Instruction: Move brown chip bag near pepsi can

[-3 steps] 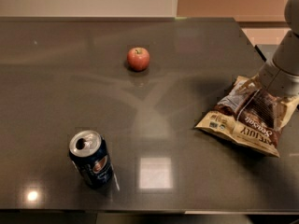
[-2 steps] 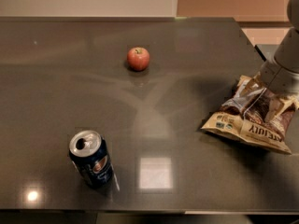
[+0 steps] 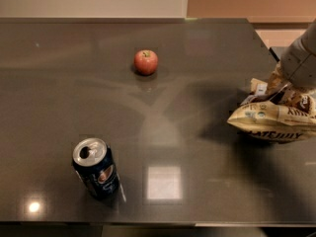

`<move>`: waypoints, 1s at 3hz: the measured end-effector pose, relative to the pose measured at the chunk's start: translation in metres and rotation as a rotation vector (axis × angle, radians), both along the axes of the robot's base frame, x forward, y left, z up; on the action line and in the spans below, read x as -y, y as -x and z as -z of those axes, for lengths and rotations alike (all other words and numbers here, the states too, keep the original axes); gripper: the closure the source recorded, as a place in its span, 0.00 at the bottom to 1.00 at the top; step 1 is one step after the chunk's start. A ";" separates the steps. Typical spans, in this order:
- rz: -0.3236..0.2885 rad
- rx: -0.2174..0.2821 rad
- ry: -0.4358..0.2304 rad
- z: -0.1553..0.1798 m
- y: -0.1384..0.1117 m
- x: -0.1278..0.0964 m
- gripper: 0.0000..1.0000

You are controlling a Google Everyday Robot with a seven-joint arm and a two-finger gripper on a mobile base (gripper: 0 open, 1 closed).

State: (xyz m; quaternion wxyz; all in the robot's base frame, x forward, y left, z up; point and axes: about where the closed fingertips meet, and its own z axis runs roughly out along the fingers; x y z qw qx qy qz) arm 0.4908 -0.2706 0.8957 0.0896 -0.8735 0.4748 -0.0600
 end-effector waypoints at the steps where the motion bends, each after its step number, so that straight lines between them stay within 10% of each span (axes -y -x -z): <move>1: -0.073 0.050 -0.062 -0.029 0.014 -0.031 1.00; 3: -0.225 0.128 -0.173 -0.054 0.040 -0.103 1.00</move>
Offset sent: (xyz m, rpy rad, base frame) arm -0.0486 0.1105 0.0711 0.2010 -0.1477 0.2515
